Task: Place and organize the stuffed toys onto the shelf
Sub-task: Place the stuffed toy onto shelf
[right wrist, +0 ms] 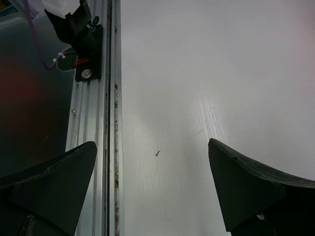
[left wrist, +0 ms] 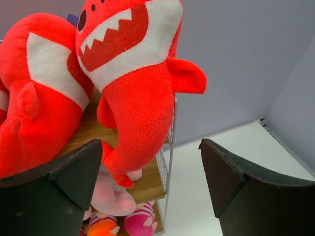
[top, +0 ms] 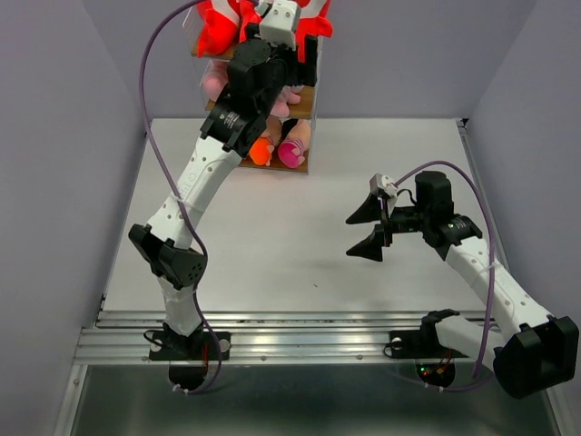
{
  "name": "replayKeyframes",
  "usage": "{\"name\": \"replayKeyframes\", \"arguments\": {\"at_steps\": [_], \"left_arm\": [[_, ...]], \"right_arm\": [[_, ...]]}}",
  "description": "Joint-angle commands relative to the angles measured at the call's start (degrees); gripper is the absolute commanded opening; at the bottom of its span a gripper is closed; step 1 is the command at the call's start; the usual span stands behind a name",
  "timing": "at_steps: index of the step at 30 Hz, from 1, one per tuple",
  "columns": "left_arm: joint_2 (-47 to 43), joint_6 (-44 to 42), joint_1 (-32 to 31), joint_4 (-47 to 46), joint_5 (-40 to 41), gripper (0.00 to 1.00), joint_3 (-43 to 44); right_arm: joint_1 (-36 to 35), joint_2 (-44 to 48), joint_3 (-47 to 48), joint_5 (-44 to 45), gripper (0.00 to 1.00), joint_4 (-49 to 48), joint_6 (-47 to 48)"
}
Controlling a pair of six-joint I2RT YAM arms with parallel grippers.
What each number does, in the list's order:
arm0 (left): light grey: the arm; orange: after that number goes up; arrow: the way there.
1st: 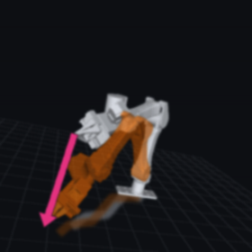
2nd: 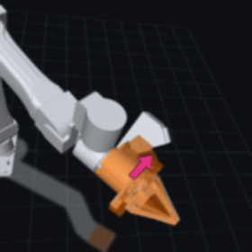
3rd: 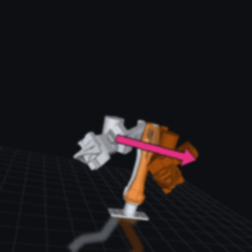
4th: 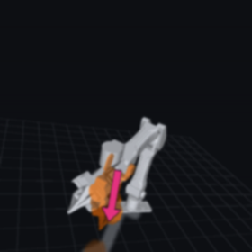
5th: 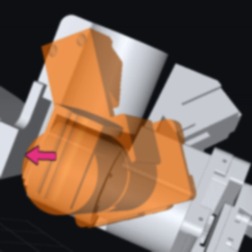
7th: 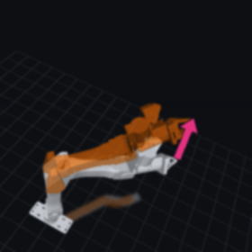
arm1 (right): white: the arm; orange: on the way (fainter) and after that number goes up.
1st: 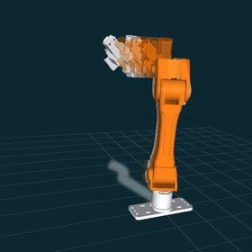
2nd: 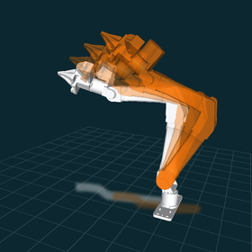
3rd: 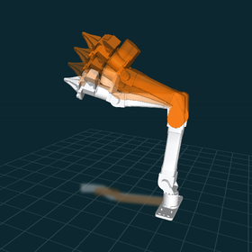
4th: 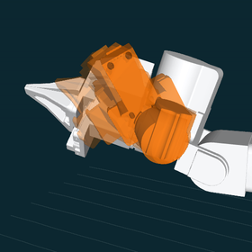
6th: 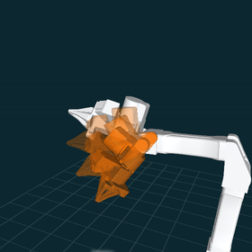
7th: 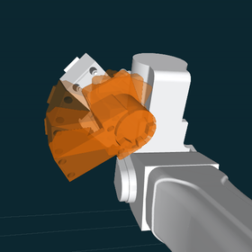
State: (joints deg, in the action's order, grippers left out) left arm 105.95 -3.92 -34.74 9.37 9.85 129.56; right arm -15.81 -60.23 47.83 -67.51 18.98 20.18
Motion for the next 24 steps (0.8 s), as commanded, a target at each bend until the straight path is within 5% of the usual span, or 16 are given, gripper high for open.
{"name": "replayKeyframes", "arguments": {"at_steps": [1, 13, 24], "left_arm": [[-5.13, 5.99, 1.51, -3.13, -1.40, 0.91, 5.70], [-20.86, 20.71, 8.81, -8.05, -7.47, 0.97, 2.45], [-15.96, 23.43, 9.87, -4.97, -14.59, 0.98, 3.42]], "right_arm": [[0.26, 0.99, -0.11, 0.00, 1.00, -1.93, 0.82], [0.26, 1.17, -0.11, 0.01, 1.00, -1.93, 0.82], [0.78, 0.90, -0.37, 0.53, 1.00, -1.93, 1.00]]}}
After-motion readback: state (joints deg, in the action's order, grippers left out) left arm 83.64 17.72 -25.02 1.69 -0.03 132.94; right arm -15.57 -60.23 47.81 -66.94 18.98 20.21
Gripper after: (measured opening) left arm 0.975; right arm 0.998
